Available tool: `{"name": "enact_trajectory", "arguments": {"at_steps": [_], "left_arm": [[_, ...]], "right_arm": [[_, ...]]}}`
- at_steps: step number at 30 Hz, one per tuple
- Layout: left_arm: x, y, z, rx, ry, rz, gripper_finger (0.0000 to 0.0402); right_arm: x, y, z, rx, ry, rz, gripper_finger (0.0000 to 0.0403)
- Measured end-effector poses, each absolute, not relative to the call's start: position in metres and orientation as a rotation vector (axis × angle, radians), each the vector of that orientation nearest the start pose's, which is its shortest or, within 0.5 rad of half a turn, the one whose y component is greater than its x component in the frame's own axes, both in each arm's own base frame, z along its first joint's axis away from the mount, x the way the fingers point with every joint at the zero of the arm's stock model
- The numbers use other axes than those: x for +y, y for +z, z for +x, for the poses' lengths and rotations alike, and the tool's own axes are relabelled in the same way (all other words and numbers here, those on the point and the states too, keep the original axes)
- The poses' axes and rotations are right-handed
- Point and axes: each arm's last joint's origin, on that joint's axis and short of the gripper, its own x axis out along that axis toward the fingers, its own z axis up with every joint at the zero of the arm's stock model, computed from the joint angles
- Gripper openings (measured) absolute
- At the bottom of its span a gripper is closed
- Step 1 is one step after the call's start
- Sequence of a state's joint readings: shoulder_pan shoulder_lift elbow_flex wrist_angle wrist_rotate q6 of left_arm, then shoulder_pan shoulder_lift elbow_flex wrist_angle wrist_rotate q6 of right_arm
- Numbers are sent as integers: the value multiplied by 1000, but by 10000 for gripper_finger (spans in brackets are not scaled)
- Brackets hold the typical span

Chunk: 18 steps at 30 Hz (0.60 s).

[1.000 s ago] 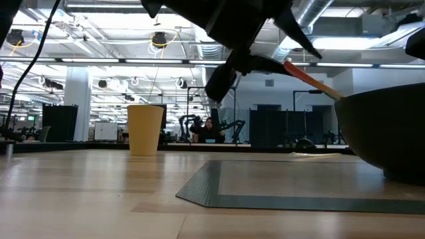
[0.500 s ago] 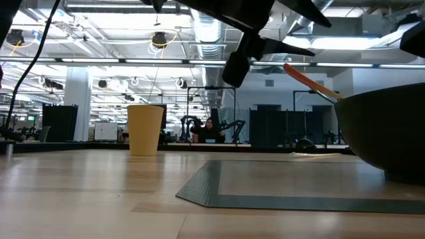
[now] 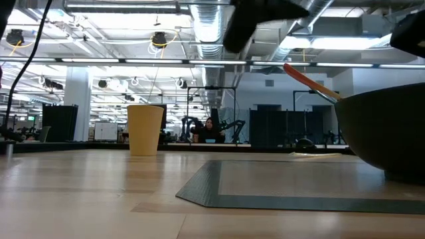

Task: Pick & Place Utensil
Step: Put the yellow cup on top of the black bowl on the table placemat

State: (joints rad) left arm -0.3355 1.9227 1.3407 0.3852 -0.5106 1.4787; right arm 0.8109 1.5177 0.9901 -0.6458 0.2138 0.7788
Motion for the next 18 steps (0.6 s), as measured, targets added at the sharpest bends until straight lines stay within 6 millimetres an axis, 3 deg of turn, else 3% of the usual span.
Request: {"name": "enact_trajectory", "arguments": {"at_steps": [9, 14, 18], "left_arm": [[-114, 316, 382, 146, 156, 1176, 147], [-99, 337, 353, 102, 202, 1012, 138], [-90, 341, 330, 83, 215, 923, 132]], "right_arm": [[188, 207, 214, 1188, 58, 200, 11], [182, 214, 224, 1208, 86, 251, 38], [178, 224, 229, 1212, 122, 218, 63]]}}
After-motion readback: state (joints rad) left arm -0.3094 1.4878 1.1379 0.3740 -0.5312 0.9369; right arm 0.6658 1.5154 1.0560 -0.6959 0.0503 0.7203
